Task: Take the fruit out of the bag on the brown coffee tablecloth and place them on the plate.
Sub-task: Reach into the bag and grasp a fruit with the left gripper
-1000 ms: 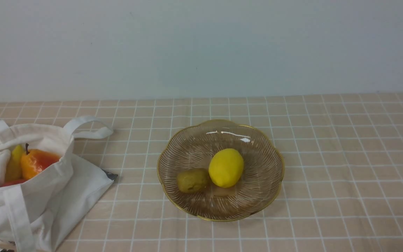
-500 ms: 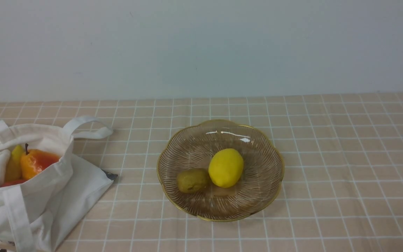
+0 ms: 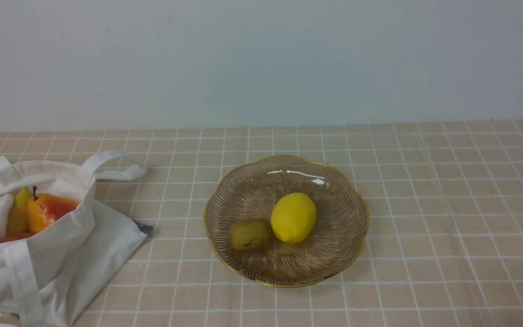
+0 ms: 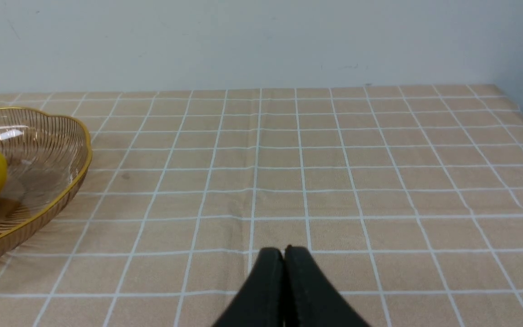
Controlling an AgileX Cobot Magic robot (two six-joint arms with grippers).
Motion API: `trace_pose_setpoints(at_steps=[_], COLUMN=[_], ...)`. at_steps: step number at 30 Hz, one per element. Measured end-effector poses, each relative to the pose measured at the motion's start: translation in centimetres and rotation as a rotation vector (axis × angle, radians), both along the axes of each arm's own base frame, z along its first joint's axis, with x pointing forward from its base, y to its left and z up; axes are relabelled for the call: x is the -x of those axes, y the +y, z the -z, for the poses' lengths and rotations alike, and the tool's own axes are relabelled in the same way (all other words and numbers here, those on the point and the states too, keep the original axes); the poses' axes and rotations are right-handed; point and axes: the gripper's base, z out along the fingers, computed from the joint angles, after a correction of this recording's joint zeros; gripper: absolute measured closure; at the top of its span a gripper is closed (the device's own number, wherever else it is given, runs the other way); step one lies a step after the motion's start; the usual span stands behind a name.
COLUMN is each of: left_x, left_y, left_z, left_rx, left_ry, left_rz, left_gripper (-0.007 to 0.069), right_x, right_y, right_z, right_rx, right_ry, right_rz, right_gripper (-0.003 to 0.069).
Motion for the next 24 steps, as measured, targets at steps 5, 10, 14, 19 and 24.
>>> trace_pose_setpoints(at_steps=[5,10,14,19,24], left_x=[0.1,0.4,1.4,0.9,-2.7], left_y=[0.4,1.0,1.8,0.8,-1.2], left_z=[-0.9,-2.2,-4.8,-11.4,-14.6], left_rx=[0.047,0.086,0.114,-0.090,-0.365], left_ry=[-0.102,-0.244,-0.477,-0.349,0.036], left_rz=[-0.038,-0.090,-0.173,-0.105,0.095], left_gripper=[0.0632,0.0632,0.0632,0.0632,0.0632], right_x=[0.0,0.0,0.0,0.0,0.0], right_y=[0.0,0.0,0.0,0.0,0.0], right_z=[0.0,0.0,0.0,0.0,0.0], right_rx=[0.003,0.003,0.003,0.003,0.003], right_ry=[0.000,0.000,0.000,0.000,0.000], right_rz=[-0.001,-0.001,-0.001,-0.001,-0.001], right_gripper=[0.0673,0.0673,0.0673,0.0673,0.0673])
